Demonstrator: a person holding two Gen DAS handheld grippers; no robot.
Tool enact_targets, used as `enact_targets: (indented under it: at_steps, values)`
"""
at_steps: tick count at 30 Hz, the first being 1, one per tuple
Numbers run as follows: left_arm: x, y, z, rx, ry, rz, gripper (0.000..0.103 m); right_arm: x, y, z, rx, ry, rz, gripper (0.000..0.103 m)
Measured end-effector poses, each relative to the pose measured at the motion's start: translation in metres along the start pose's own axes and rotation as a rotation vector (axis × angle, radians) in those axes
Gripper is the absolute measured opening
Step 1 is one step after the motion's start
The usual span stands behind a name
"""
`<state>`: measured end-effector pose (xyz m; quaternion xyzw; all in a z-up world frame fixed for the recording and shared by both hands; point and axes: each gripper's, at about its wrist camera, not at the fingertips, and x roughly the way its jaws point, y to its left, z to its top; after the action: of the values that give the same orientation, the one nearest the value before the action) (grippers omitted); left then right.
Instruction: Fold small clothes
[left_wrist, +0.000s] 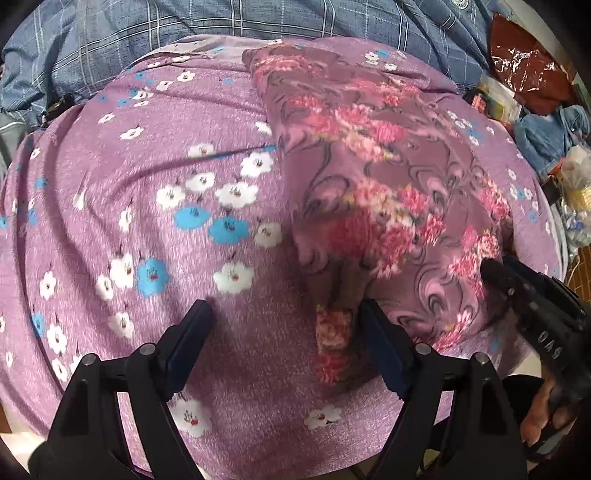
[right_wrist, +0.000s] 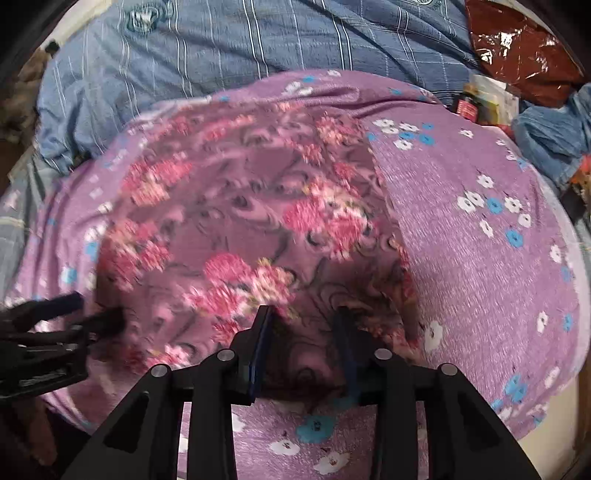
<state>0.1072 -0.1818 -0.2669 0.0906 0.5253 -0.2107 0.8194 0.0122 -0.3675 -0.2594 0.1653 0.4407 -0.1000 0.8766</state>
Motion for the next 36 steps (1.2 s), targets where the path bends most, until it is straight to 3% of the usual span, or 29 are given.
enact_targets:
  at_steps: [2, 6, 10, 13, 15, 19, 23, 26, 31, 33, 36]
  values:
    - [-0.010, 0.000, 0.008, 0.011, -0.042, 0.000, 0.083, -0.009, -0.018, 0.007, 0.081, -0.059, 0.041, 0.036]
    - [-0.020, 0.003, 0.027, 0.013, -0.105, -0.007, 0.083, -0.019, -0.044, 0.015, 0.189, -0.154, 0.028, 0.038]
    - [-0.007, 0.013, 0.043, -0.030, -0.102, -0.026, 0.083, 0.002, -0.065, 0.016, 0.278, -0.080, 0.026, 0.038]
    - [0.013, 0.007, 0.045, -0.008, -0.059, -0.024, 0.084, 0.017, -0.059, 0.016, 0.232, -0.004, 0.038, 0.037]
    - [0.016, 0.007, 0.046, -0.007, -0.058, -0.016, 0.090, 0.015, -0.055, 0.016, 0.201, -0.009, 0.019, 0.037]
    - [0.013, 0.010, 0.053, -0.004, -0.055, -0.039, 0.090, 0.013, -0.074, 0.019, 0.303, -0.005, 0.095, 0.038]
    - [0.008, 0.019, 0.058, -0.035, -0.100, -0.078, 0.090, 0.003, -0.083, 0.030, 0.343, -0.071, 0.125, 0.042]
    - [0.014, 0.026, 0.065, -0.069, -0.110, -0.132, 0.090, 0.005, -0.090, 0.040, 0.366, -0.085, 0.163, 0.057]
    - [0.028, 0.024, 0.072, -0.063, -0.098, -0.282, 0.090, 0.024, -0.094, 0.050, 0.374, -0.041, 0.156, 0.058]
    - [0.037, 0.016, 0.070, -0.013, -0.072, -0.333, 0.090, 0.036, -0.091, 0.052, 0.367, -0.004, 0.166, 0.058]
    - [0.035, 0.007, 0.067, 0.073, -0.127, -0.353, 0.092, 0.035, -0.085, 0.054, 0.319, -0.009, 0.163, 0.058]
